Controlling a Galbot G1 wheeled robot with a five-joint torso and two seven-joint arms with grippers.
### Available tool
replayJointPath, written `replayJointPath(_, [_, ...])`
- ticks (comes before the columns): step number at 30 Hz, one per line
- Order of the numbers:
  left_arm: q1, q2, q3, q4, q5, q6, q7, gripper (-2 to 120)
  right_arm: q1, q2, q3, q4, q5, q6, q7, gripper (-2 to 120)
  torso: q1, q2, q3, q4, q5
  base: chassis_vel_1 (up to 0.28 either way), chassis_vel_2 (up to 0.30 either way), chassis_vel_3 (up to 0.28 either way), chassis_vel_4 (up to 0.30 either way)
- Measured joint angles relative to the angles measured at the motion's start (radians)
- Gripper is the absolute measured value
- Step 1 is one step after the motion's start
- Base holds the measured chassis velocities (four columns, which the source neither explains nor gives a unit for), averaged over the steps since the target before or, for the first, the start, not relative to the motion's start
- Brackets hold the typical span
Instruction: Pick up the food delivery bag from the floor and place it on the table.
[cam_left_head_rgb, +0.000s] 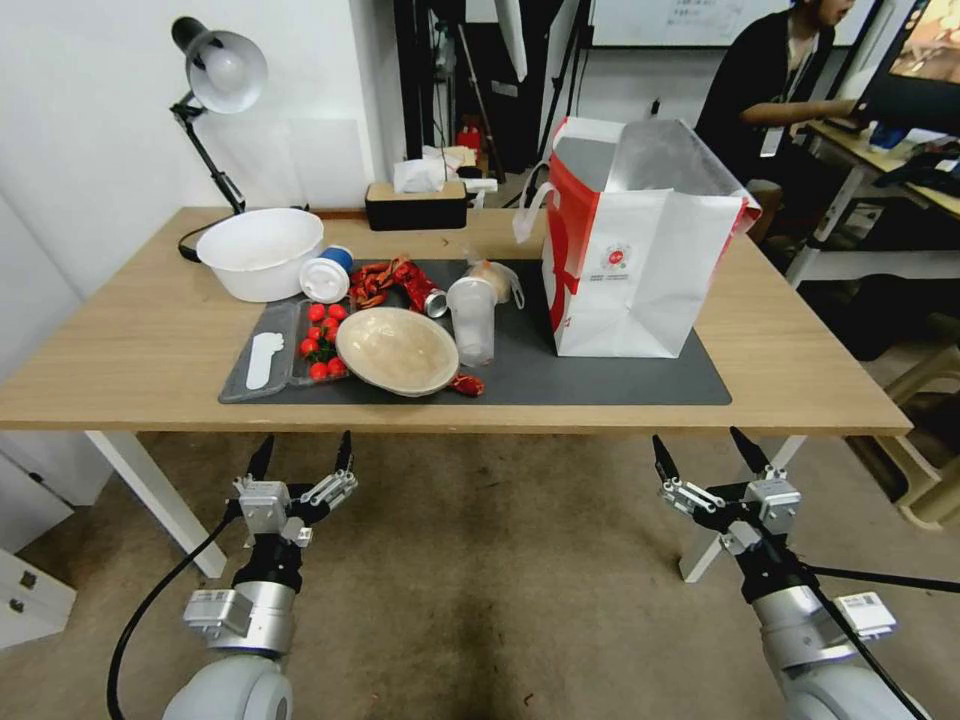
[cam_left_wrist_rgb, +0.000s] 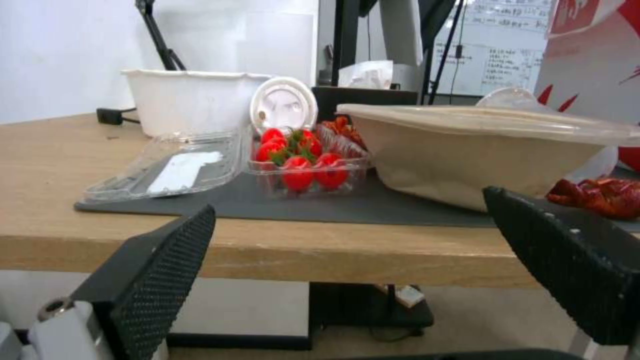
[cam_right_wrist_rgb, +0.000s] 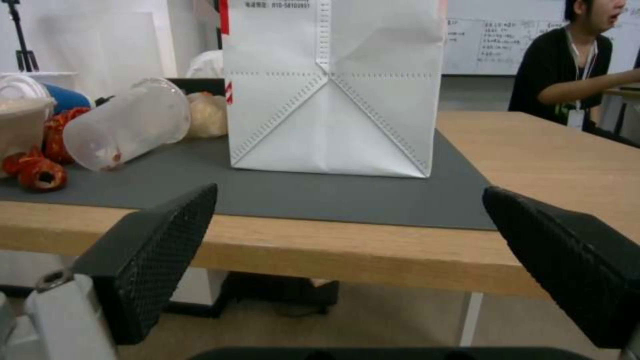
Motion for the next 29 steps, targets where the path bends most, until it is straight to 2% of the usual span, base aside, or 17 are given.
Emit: replayJointPath(29, [0.008,0.001,-0.004,-0.003,0.003,-0.003,0.009,100,0.005,0.023,-0.018,-0.01,-0.032,-0.003,0.009,100,0.0,0.0,0.0,0.0,0.0001,0.0,0.0,0.0,0.0])
